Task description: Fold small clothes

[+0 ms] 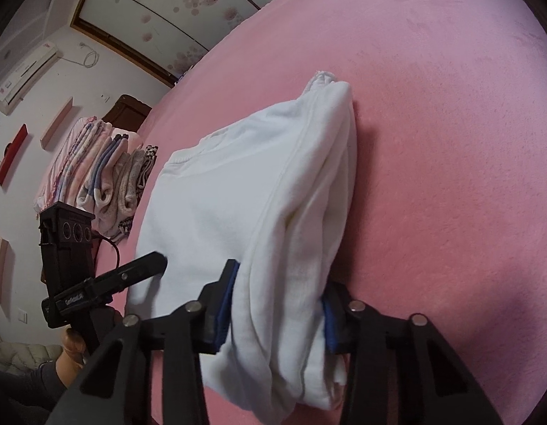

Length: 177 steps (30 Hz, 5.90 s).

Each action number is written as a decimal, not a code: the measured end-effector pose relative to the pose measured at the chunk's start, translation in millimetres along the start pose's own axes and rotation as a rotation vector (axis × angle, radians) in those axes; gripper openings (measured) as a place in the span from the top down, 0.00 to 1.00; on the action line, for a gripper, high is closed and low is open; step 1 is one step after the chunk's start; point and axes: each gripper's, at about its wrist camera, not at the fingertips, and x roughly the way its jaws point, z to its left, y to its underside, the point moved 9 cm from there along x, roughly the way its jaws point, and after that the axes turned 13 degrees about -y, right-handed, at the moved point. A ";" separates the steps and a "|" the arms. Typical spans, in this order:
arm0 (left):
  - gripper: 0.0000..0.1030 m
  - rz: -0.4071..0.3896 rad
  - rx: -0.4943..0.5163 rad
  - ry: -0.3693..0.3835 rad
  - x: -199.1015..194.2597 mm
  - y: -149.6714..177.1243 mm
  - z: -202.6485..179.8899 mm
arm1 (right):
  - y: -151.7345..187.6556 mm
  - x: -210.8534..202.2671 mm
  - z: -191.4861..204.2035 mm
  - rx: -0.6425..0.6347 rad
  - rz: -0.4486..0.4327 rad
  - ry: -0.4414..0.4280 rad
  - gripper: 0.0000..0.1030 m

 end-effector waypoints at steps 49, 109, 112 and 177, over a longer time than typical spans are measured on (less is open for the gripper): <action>0.83 -0.327 -0.124 -0.349 -413.5 -89.0 257.9 | -15.9 117.2 450.6 -0.436 0.034 -0.097 0.77; 0.00 -0.357 -0.373 -0.713 -260.2 -246.1 508.3 | -141.2 359.8 414.4 -0.505 -0.083 0.171 0.42; 0.00 -0.341 -0.384 -0.737 -269.4 -243.5 507.2 | -142.5 350.0 417.6 -0.546 -0.082 0.222 0.42; 0.00 -0.472 -0.092 -0.486 -438.8 100.2 58.1 | 96.0 -106.1 360.8 -0.399 -0.329 0.409 0.28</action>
